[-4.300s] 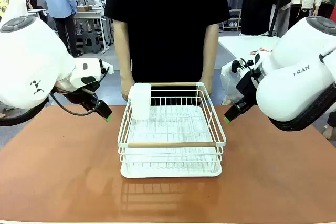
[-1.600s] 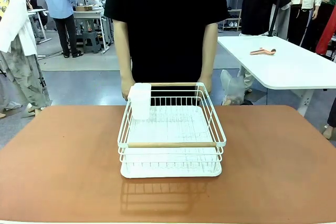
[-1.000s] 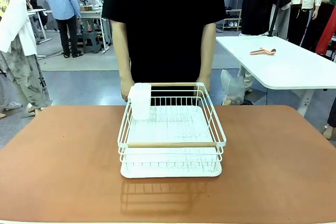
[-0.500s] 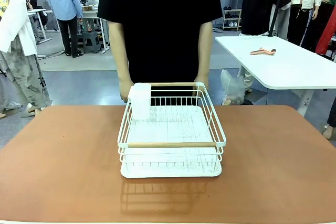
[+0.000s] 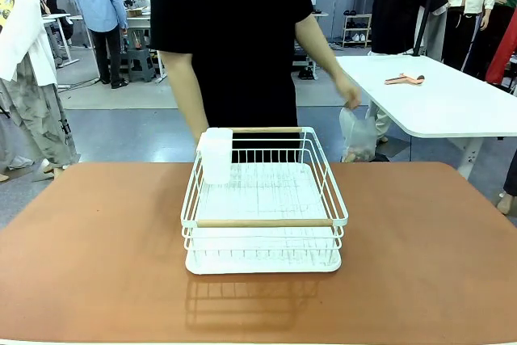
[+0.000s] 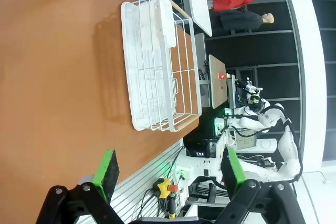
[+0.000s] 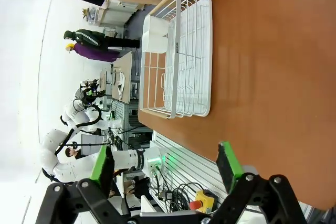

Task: Clean the table.
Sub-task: Pick up the Lint Roller when the human hands it over.

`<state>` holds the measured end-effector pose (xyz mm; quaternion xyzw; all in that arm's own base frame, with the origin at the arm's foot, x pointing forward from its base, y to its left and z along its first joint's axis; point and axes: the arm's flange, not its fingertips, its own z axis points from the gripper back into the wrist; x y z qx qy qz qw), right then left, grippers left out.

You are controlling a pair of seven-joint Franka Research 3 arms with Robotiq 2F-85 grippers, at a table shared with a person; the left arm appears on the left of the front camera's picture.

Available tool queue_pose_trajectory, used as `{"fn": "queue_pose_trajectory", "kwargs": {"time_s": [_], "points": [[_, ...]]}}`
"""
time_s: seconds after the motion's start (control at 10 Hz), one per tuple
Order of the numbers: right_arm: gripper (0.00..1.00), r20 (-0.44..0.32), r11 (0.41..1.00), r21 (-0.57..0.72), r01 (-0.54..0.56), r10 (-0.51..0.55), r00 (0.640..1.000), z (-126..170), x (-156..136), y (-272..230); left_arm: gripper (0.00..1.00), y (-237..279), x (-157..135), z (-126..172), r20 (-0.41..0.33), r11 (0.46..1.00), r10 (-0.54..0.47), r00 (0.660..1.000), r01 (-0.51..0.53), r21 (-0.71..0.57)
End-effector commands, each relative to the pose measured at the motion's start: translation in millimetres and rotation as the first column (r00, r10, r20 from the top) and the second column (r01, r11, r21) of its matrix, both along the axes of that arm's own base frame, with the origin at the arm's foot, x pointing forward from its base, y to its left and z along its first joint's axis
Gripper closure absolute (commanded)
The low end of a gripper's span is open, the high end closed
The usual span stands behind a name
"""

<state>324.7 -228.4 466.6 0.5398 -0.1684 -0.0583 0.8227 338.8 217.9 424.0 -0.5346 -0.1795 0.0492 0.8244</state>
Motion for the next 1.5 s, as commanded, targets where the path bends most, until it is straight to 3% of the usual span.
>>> {"fn": "queue_pose_trajectory", "kwargs": {"time_s": [0.0,1.4], "points": [[0.00,0.018,1.000,0.008,-0.004,0.003,1.000,4.6,-0.8,-0.2,0.00,0.7,-2.1,3.2,-0.001,1.000,0.006,1.000,-0.006,-0.002],[0.00,0.018,1.000,0.008,-0.004,0.003,1.000,4.6,-0.8,-0.2,0.00,0.7,-2.1,3.2,-0.001,1.000,0.006,1.000,-0.006,-0.002]]}}
